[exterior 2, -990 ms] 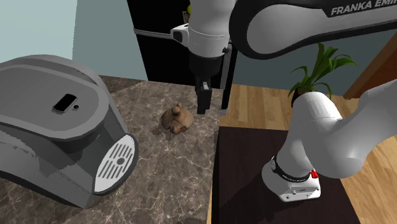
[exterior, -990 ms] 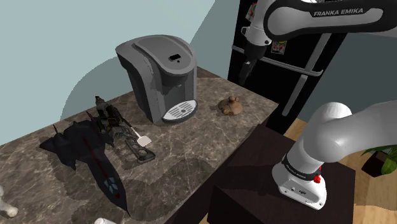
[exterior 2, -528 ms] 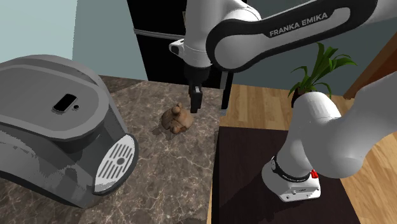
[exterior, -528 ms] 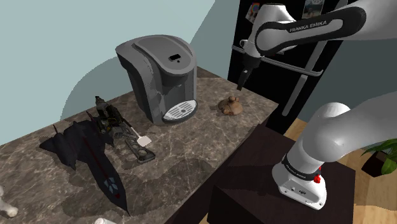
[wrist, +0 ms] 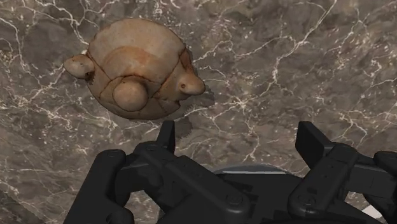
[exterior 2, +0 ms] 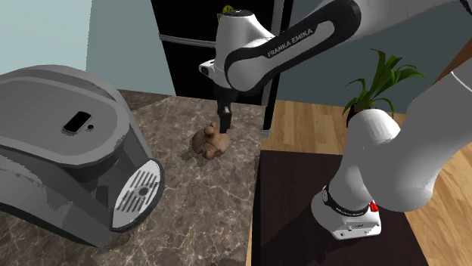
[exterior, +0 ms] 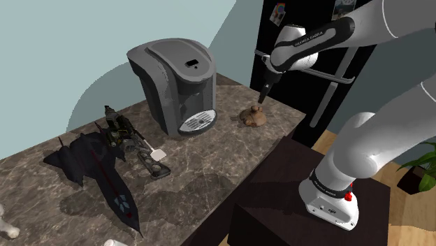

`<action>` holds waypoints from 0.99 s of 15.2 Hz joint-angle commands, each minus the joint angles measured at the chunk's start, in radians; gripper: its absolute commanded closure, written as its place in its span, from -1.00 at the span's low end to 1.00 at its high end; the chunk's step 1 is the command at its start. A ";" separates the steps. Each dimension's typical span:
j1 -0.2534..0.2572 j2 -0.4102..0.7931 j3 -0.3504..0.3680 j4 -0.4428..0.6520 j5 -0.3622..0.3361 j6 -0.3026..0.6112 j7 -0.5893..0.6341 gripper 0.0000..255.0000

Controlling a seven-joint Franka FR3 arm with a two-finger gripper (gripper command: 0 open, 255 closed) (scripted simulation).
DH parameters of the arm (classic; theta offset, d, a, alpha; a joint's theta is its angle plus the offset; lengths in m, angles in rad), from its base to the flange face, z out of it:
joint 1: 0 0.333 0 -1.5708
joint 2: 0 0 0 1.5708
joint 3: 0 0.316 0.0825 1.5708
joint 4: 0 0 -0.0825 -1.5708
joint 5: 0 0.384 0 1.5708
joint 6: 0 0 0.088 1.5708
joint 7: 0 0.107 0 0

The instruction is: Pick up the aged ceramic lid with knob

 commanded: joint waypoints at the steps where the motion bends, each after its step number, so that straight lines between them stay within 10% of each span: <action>1: 0.025 0.082 -0.048 0.022 0.050 0.062 -0.076 -1.00; 7: 0.094 0.367 -0.165 0.139 0.368 0.173 -0.415 -1.00; 12: 0.010 0.616 -0.112 0.294 0.675 0.170 -0.705 -1.00; 15: -0.020 0.664 -0.081 0.314 0.729 0.183 -0.753 -1.00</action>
